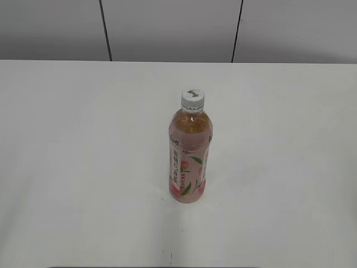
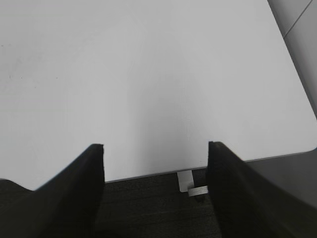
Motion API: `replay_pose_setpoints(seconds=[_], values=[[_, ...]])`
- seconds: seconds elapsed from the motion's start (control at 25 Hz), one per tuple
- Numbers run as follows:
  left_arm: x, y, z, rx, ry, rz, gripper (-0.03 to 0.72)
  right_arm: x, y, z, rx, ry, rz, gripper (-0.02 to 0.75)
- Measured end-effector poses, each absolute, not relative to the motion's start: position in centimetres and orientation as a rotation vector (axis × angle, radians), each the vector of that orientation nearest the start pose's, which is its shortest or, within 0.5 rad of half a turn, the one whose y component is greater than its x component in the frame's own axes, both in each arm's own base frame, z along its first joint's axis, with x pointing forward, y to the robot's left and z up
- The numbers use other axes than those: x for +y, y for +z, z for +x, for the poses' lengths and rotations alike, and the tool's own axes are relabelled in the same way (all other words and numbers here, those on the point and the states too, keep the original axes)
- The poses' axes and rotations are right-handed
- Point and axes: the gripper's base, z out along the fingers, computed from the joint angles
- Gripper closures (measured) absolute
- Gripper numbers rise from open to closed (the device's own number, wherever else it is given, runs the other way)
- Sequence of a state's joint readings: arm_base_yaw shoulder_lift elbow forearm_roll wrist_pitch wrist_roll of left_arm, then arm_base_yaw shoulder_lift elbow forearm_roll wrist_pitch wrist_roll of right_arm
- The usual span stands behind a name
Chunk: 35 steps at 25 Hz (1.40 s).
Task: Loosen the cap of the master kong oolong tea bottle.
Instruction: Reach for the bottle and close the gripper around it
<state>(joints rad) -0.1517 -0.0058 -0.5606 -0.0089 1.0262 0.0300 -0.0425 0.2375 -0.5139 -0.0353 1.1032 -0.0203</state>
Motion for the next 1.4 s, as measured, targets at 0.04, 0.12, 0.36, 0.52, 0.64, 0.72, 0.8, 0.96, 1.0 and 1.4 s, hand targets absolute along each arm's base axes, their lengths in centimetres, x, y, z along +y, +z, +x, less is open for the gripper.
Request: replay_pose_setpoints(seconds=[0.04, 0.12, 0.36, 0.52, 0.64, 0.72, 0.8, 0.96, 1.0, 1.4], values=[[0.1, 29.7, -1.2, 1.936, -0.091, 0.177, 0.219, -0.4, 27.5, 2.8, 2.311, -0.077, 0.023, 0.247], [0.1, 29.7, -1.2, 1.936, -0.091, 0.177, 0.219, -0.4, 27.5, 2.8, 2.311, -0.077, 0.023, 0.247], [0.1, 29.7, -1.2, 1.936, -0.095, 0.177, 0.219, -0.4, 27.5, 2.8, 2.311, -0.077, 0.023, 0.247], [0.1, 29.7, -1.2, 1.936, -0.099, 0.177, 0.219, -0.4, 27.5, 2.8, 2.311, -0.077, 0.023, 0.247], [0.1, 29.7, -1.2, 1.936, -0.099, 0.177, 0.224, -0.4, 27.5, 2.8, 2.311, -0.077, 0.023, 0.247], [0.1, 29.7, -1.2, 1.936, -0.099, 0.177, 0.243, -0.4, 27.5, 2.8, 2.311, -0.077, 0.023, 0.247], [0.1, 29.7, -1.2, 1.937, -0.099, 0.177, 0.265, -0.4, 27.5, 2.8, 2.311, -0.077, 0.023, 0.247], [-0.1, 31.4, -0.2, 1.834, -0.104, 0.166, 0.286, -0.4, 27.5, 2.8, 2.311, -0.077, 0.023, 0.247], [-0.2, 32.1, 0.3, 1.782, -0.112, 0.161, 0.288, -0.4, 27.5, 2.8, 2.311, -0.077, 0.023, 0.247], [-1.6, 35.0, 8.8, 1.648, -0.191, 0.096, 0.29, -0.4, 27.5, 2.8, 2.311, -0.077, 0.023, 0.247]])
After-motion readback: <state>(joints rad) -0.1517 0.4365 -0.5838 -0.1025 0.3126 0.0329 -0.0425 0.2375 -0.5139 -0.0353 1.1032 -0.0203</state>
